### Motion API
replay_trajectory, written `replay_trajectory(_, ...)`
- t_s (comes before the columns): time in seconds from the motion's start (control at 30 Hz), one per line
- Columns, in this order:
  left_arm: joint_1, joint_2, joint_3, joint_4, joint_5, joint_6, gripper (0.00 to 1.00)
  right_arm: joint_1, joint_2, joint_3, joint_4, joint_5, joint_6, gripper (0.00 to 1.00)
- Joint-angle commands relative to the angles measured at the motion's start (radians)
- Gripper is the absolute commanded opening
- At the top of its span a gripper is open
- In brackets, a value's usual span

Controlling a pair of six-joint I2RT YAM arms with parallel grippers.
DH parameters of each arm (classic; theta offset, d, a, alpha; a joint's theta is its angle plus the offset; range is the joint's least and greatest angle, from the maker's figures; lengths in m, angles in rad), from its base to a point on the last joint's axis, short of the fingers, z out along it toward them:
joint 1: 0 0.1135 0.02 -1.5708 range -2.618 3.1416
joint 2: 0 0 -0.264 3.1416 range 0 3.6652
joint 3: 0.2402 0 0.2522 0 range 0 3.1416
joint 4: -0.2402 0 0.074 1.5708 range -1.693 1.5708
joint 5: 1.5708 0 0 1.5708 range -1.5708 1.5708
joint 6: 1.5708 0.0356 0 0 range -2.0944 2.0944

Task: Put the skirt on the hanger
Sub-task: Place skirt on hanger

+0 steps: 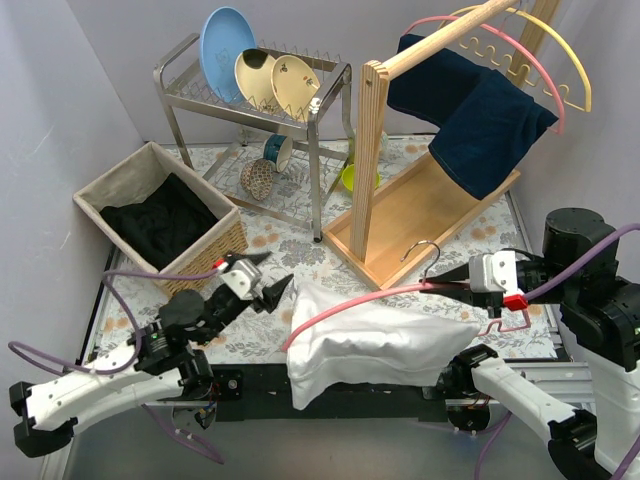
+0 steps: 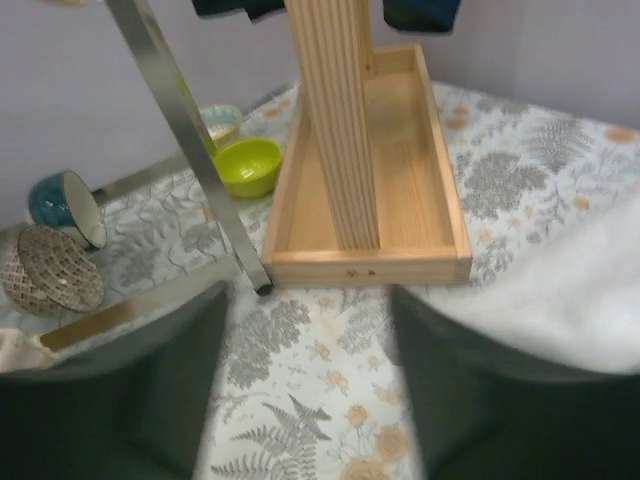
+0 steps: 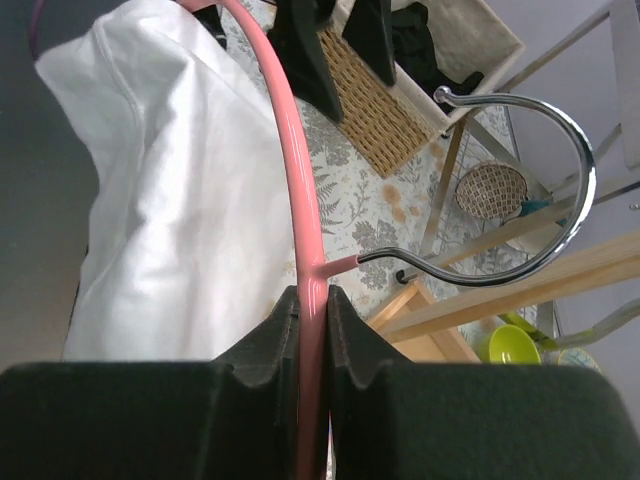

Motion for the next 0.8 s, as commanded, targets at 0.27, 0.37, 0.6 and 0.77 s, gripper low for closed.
replay_trajectory(0.27,0.008,-0.145,0.273,-0.388,-0.116,-0.388,0.95,-0.025,0.024,-0.050,0.267,0.246,0.262,0.01)
replay_trajectory(0.37,0.008,-0.141,0.296,-0.435,-0.018,-0.478,0.95,-0.036,0.031,-0.068,0.293,0.278,0.291,0.01)
replay_trajectory(0.6,0.008,-0.008,0.207,-0.387,0.242,-0.601,0.97,-0.050,0.040,-0.116,0.336,0.302,0.322,0.01)
replay_trajectory(0.77,0.008,0.088,0.177,-0.328,0.257,-0.598,0.96,-0.059,0.044,-0.117,0.339,0.305,0.325,0.01)
